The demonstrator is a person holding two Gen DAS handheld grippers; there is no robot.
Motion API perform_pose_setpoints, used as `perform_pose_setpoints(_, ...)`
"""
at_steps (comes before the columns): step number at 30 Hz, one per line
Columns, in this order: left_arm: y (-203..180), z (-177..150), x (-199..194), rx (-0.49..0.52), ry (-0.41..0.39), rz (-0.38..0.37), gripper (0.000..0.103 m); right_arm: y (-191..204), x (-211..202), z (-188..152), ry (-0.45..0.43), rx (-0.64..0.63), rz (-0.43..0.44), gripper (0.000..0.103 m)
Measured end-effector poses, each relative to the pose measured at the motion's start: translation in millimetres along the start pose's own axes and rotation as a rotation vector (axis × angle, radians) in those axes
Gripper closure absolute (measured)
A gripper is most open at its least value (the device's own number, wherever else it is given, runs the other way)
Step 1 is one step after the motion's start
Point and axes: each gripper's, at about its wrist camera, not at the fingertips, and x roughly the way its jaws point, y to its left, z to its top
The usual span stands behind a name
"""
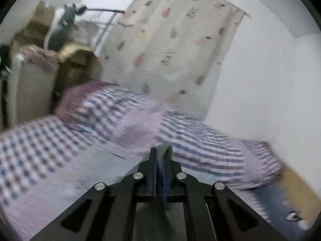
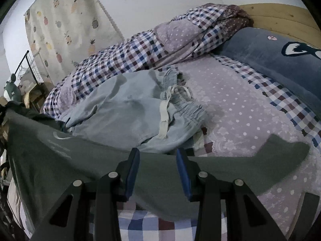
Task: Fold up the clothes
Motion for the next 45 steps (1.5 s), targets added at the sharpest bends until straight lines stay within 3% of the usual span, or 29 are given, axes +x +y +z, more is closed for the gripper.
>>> perform_pose_setpoints(3,30,-19,40,0.096,0.179,0.173,0.096,11,2,-8,0.040,-0.036,0.020,0.063)
perform_pose_setpoints(4,40,-27,48,0.129,0.235,0.211,0.083,15,2,-11,0.054,-0.049,0.027,0.063)
perform_pose_setpoints(5,48,-34,47,0.147,0.260,0.221,0.062,18,2,-14,0.067,-0.062,0.035,0.063)
perform_pose_setpoints(6,54,-38,41,0.147,0.264,0.203,0.052,22,2,-17,0.080,-0.075,0.042,0.063)
perform_pose_setpoints(7,59,-42,32,0.142,0.260,0.176,0.036,26,3,-19,0.093,-0.088,0.049,0.063)
perform_pose_setpoints(8,64,-48,19,0.132,0.250,0.134,0.025,31,0,-24,0.107,-0.104,0.061,0.063)
perform_pose_setpoints(9,67,-56,5,0.128,0.253,0.099,0.021,37,-4,-30,0.121,-0.123,0.074,0.063)
perform_pose_setpoints(12,72,-82,-34,0.147,0.306,0.037,0.019,55,-22,-54,0.163,-0.154,0.147,0.063)
perform_pose_setpoints(19,96,-183,-128,0.185,0.523,-0.066,0.019,81,-58,-139,0.329,-0.219,0.279,0.062)
perform_pose_setpoints(22,105,-223,-157,0.166,0.607,-0.085,0.019,77,-65,-170,0.388,-0.231,0.243,0.062)
perform_pose_setpoints(30,108,-289,-185,0.055,0.779,-0.115,0.019,65,-91,-179,0.302,-0.149,0.252,0.062)
perform_pose_setpoints(34,105,-300,-186,-0.049,0.791,-0.135,0.021,72,-94,-181,0.297,-0.169,0.252,0.062)
perform_pose_setpoints(36,102,-302,-185,-0.083,0.789,-0.130,0.035,75,-92,-183,0.299,-0.180,0.246,0.062)
perform_pose_setpoints(38,97,-307,-184,-0.102,0.799,-0.146,0.098,75,-90,-183,0.300,-0.176,0.236,0.062)
perform_pose_setpoints(40,94,-309,-186,-0.115,0.793,-0.163,0.101,72,-88,-183,0.302,-0.161,0.221,0.062)
perform_pose_setpoints(41,93,-304,-191,-0.107,0.753,-0.164,0.101,69,-86,-182,0.307,-0.150,0.219,0.062)
perform_pose_setpoints(45,125,-256,-224,-0.230,0.508,-0.125,0.102,60,-81,-183,0.329,-0.106,0.221,0.061)
